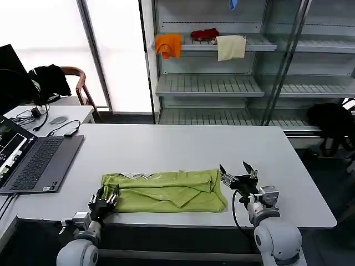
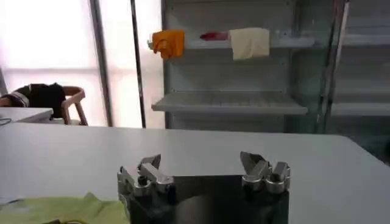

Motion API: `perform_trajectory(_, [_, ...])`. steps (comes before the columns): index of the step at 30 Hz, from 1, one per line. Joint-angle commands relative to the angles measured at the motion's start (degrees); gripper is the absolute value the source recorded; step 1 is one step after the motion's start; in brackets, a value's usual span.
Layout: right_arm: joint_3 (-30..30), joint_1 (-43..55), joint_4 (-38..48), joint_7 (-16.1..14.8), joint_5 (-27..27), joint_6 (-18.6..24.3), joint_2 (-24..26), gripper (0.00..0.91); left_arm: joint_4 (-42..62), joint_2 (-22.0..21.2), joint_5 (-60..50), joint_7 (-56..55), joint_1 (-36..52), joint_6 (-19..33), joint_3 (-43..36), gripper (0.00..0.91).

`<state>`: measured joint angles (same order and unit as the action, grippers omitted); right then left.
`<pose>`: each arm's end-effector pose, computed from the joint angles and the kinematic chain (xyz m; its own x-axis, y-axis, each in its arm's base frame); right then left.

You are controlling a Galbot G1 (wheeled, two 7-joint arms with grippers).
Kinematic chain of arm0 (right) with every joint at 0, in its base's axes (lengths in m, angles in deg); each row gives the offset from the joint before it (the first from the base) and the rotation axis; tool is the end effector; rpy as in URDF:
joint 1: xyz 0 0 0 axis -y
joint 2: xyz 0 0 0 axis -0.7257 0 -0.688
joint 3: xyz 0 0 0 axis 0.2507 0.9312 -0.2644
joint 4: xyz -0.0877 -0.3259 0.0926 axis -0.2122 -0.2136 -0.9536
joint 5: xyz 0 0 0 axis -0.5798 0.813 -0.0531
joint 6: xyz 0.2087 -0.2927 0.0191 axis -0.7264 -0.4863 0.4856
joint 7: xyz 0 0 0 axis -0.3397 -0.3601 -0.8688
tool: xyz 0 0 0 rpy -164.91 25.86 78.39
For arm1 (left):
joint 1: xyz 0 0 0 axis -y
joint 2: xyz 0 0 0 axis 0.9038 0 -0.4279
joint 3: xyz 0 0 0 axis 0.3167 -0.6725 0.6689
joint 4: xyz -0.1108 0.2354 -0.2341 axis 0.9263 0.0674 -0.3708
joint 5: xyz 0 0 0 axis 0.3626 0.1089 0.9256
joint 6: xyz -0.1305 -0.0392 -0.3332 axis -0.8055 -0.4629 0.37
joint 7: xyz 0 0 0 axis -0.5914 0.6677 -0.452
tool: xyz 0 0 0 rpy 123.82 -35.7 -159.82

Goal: Fold and organize the clothes.

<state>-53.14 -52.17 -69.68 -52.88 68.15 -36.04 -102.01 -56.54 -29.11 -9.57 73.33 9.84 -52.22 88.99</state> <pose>0.2805 -0.0218 -0.2084 -0.9690 -0.1458 0.1992 -0.1464 0.9892 0.0117 0.2689 0.0831 -0.3269 -0.9514 -0.0118 0.3077 -0.0148 0.9999 -0.0072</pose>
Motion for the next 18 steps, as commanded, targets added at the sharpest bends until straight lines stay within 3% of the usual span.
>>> perform_trajectory(1, [-0.11, 0.02, 0.20, 0.12, 0.06, 0.04, -0.05, 0.907, 0.30, -0.34, 0.94, -0.21, 0.54, -1.53, -0.25, 0.010])
perform_trajectory(10, [-0.05, 0.11, 0.45, 0.27, 0.07, 0.05, -0.24, 0.907, -0.06, -0.24, 0.35, -0.35, 1.03, -2.31, -0.37, 0.000])
perform_trajectory(18, [-1.13, -0.29, -0.15, -0.07, -0.34, 0.03, 0.78, 0.907, -3.55, 1.87, -7.85, 4.22, 0.63, 0.75, 3.57, 0.000])
